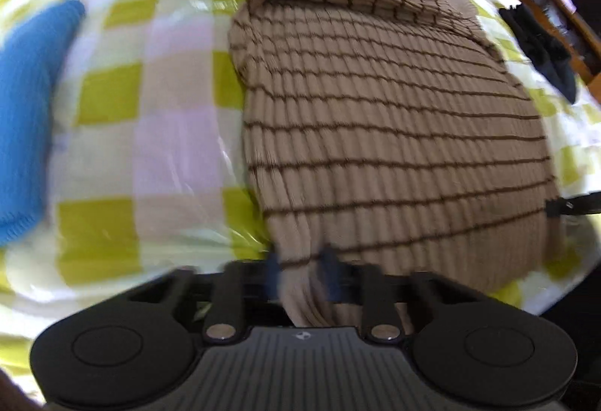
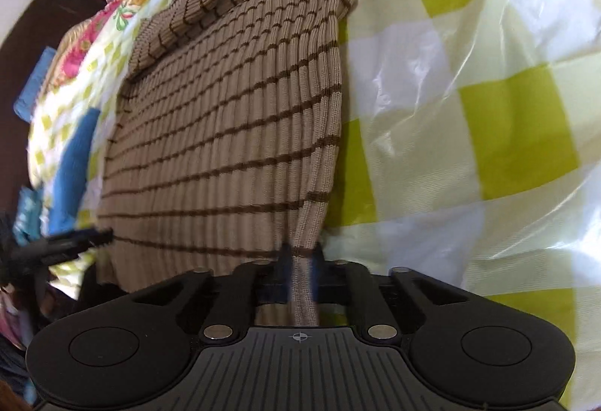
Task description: Fold small clothes
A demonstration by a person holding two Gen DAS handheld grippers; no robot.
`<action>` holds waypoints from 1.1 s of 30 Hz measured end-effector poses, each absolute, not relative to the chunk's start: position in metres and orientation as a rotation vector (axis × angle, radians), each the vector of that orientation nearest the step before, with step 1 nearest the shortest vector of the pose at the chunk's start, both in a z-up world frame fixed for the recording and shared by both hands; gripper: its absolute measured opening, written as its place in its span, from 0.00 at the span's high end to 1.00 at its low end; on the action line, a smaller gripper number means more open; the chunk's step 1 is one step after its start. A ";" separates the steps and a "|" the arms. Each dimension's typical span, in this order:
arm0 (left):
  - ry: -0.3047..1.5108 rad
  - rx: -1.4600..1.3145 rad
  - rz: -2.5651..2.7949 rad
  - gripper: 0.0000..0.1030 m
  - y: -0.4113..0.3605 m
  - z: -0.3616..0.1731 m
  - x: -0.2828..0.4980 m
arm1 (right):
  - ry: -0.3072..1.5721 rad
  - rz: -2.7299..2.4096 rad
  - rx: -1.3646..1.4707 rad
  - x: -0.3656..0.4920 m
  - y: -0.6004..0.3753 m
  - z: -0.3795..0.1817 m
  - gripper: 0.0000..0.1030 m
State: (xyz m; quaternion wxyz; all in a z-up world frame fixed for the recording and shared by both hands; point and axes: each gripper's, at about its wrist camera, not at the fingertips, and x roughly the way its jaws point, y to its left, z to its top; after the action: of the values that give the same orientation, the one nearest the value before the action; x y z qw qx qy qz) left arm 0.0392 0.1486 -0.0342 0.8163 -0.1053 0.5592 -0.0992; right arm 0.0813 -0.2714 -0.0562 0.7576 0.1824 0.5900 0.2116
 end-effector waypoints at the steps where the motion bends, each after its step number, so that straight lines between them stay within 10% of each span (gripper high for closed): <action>1: 1.200 -0.264 -0.234 0.81 0.151 -0.033 0.040 | 1.282 0.478 0.437 0.082 -0.273 -0.053 0.93; 16: 0.671 -0.747 -0.371 0.81 0.219 0.017 0.212 | 0.760 0.600 0.891 0.237 -0.268 0.033 0.94; 24: 0.748 -0.773 -0.101 0.80 0.243 -0.047 0.303 | 0.719 0.274 0.904 0.380 -0.259 -0.011 0.89; 33: 0.750 -0.827 -0.102 0.49 0.254 -0.051 0.256 | 0.735 0.240 0.697 0.316 -0.267 -0.018 0.83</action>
State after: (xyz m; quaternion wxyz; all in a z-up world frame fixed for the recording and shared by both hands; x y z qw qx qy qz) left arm 0.2564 0.2537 -0.0509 0.8470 -0.3920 0.3558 -0.0485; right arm 0.3155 -0.2673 -0.0178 0.8676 0.3329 0.3514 0.1145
